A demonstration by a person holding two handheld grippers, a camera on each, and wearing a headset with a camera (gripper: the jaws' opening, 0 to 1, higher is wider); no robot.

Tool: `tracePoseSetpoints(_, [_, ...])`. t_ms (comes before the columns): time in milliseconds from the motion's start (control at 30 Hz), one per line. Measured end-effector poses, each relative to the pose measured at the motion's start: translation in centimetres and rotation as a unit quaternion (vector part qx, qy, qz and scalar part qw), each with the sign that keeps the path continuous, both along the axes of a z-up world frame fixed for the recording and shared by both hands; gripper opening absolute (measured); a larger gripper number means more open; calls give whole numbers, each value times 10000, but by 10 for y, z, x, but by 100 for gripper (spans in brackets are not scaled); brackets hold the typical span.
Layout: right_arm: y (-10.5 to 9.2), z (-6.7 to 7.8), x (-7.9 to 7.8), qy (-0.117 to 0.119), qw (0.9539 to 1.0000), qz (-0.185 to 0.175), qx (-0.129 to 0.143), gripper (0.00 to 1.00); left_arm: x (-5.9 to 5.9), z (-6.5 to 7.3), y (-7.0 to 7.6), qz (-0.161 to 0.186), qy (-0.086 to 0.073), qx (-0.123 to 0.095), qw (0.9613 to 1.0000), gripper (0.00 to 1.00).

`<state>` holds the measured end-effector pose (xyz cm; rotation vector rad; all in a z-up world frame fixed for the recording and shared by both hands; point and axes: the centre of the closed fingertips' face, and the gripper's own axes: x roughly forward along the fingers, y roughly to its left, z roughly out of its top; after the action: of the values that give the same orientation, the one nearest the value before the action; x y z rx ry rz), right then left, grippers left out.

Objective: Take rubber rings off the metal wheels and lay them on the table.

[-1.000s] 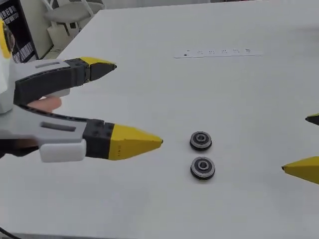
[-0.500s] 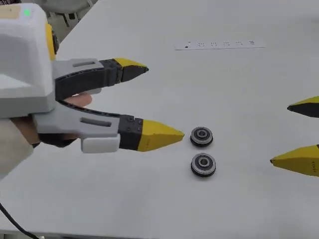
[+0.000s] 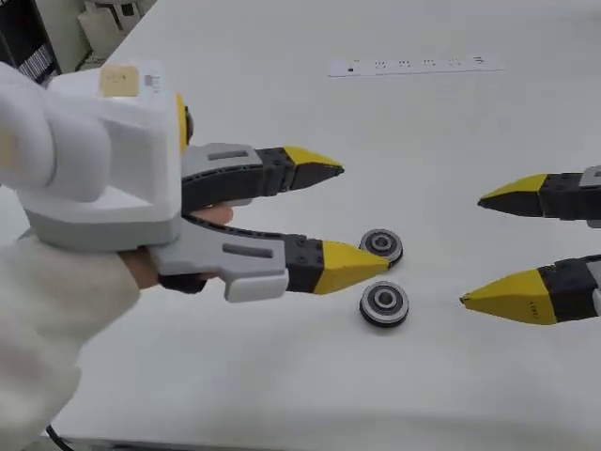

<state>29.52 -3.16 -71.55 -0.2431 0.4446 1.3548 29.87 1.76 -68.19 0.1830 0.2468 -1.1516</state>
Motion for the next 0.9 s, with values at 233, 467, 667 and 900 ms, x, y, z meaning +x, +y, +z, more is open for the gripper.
tracePoseSetpoints(233, [16,-18,-4,80,9996,249,-43,50,0,-28,-8,-159,258,109,9995,51])
tracePoseSetpoints(467, [22,-33,-7,125,9991,398,-71,44,2,-43,-8,-205,434,91,9988,48])
tracePoseSetpoints(667, [25,-47,-6,175,9988,435,-140,38,3,-57,-12,-283,515,159,9981,43])
tracePoseSetpoints(900, [27,-62,-6,172,9982,509,-253,32,5,-77,-19,-384,524,374,9972,39])
